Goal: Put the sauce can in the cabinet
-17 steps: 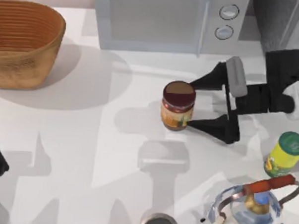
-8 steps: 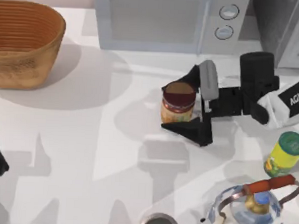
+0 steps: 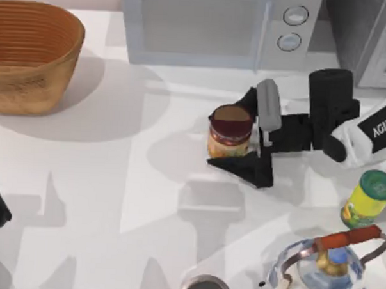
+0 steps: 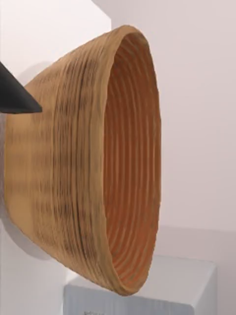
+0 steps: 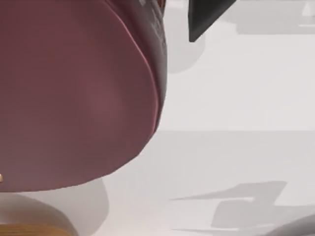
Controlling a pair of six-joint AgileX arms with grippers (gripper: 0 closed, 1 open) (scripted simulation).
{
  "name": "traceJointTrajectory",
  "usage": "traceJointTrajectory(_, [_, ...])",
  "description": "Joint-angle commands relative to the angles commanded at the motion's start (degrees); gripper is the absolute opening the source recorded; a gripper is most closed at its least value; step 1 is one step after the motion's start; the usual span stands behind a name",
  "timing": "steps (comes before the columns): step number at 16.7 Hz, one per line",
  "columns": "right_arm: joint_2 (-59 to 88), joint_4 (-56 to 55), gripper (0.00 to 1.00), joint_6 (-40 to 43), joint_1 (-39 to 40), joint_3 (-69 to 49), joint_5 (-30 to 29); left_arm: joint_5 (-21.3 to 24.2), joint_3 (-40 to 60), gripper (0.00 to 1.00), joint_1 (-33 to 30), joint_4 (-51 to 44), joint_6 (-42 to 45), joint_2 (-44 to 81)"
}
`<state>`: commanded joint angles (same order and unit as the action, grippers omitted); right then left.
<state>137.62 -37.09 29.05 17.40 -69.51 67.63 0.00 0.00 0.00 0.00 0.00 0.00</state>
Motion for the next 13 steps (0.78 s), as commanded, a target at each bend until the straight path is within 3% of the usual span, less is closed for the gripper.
traceJointTrajectory(10, [0.0,0.0,0.02,0.0,0.0,0.0,0.0,0.0,0.0,1.0,0.0,0.0,0.0,0.0])
traceJointTrajectory(13, [0.0,0.0,0.0,0.0,0.0,0.0,0.0,0.0,0.0,1.0,0.0,0.0,0.0,0.0])
